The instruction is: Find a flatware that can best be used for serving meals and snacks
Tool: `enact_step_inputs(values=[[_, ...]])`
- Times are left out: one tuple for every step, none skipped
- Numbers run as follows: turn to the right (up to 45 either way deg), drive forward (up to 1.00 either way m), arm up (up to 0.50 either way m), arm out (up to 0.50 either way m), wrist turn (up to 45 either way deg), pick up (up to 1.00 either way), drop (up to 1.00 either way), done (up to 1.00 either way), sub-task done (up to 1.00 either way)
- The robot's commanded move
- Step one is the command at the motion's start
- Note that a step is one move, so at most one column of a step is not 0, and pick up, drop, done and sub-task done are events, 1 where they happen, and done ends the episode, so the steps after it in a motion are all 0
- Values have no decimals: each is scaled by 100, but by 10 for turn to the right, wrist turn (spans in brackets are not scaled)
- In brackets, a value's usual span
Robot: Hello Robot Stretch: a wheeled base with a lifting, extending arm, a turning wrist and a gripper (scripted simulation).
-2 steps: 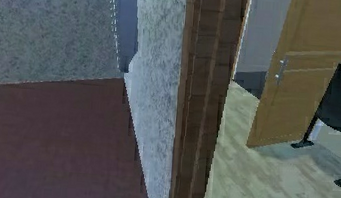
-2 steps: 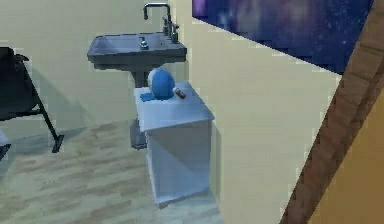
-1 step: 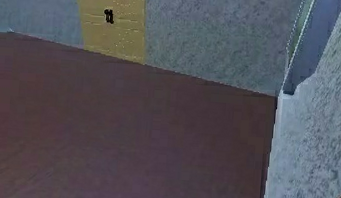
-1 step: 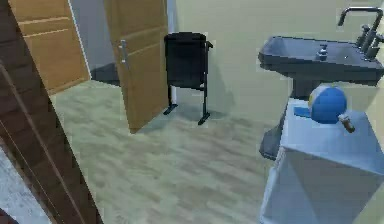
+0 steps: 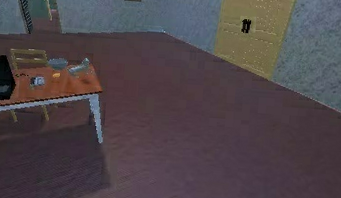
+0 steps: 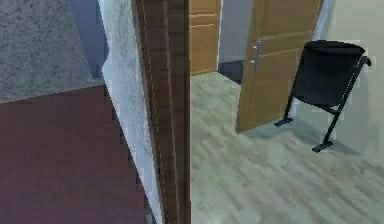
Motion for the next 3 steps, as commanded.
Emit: enact_step_inputs(values=[[0, 35, 0, 0, 0, 0, 0, 0, 0], [-420, 0, 0, 0, 0, 0, 0, 0, 0], [0, 85, 0, 0, 0, 0, 0, 0, 0]])
